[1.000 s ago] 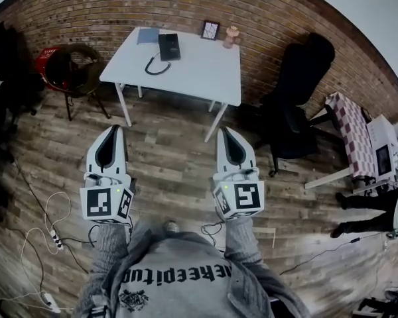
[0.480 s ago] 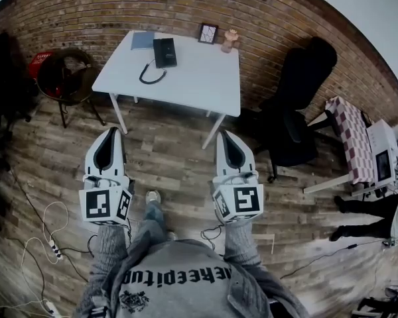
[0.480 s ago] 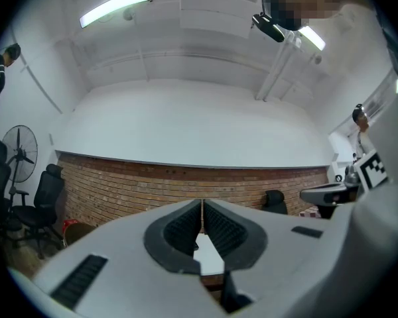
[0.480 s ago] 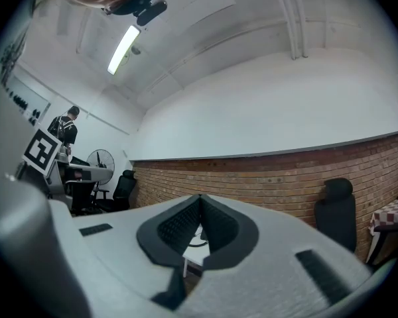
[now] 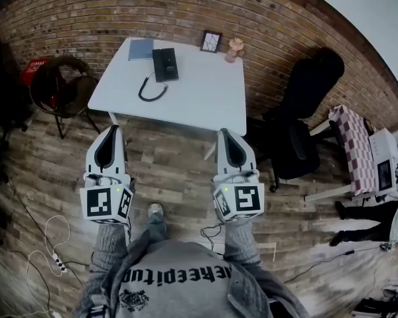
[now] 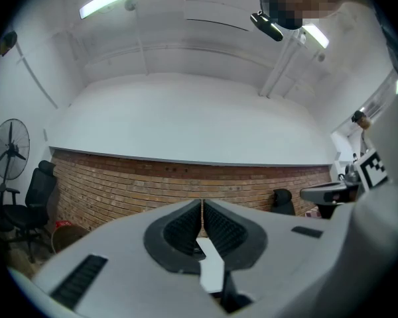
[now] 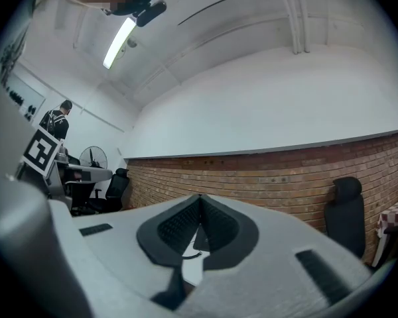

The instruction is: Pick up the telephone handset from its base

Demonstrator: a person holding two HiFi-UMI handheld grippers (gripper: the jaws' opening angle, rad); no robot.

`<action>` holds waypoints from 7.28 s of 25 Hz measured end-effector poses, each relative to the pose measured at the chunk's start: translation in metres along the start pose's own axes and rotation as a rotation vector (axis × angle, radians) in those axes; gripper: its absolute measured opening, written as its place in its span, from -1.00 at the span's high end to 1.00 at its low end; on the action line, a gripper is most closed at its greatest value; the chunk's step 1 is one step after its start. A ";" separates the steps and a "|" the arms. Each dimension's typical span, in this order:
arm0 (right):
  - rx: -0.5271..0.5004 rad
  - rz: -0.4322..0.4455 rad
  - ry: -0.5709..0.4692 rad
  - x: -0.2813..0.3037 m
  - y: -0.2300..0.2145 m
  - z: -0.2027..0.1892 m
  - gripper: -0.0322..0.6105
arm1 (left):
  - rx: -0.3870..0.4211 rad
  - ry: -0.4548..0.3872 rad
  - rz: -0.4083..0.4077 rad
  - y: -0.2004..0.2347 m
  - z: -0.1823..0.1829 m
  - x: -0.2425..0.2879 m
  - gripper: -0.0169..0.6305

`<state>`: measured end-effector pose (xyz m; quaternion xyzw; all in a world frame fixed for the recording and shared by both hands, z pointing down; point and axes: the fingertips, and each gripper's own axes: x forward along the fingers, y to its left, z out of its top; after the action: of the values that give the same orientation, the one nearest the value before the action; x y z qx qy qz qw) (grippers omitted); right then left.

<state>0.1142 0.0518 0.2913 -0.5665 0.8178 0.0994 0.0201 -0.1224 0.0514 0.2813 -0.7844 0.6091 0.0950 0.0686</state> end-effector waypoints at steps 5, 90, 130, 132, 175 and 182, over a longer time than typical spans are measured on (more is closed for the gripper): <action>-0.001 -0.015 0.002 0.051 -0.004 -0.004 0.88 | 0.000 -0.003 -0.025 0.023 -0.006 0.051 0.91; 0.163 0.335 0.370 0.513 -0.115 -0.268 0.89 | -0.132 0.424 0.186 0.129 -0.278 0.437 0.91; 0.226 0.371 0.522 0.523 -0.119 -0.346 0.88 | -0.569 0.813 -0.219 0.096 -0.446 0.479 0.49; 0.227 0.374 0.525 0.524 -0.119 -0.349 0.88 | -0.582 0.810 -0.229 0.095 -0.448 0.481 0.49; 0.186 0.388 0.416 0.493 -0.110 -0.294 0.89 | -0.621 0.661 -0.107 0.104 -0.357 0.446 0.74; 0.168 0.377 0.382 0.476 -0.100 -0.272 0.88 | -0.518 0.599 -0.087 0.103 -0.319 0.428 0.74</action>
<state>0.0594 -0.4712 0.4743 -0.4091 0.9031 -0.0754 -0.1066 -0.0987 -0.4488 0.4931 -0.7938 0.5242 0.0096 -0.3081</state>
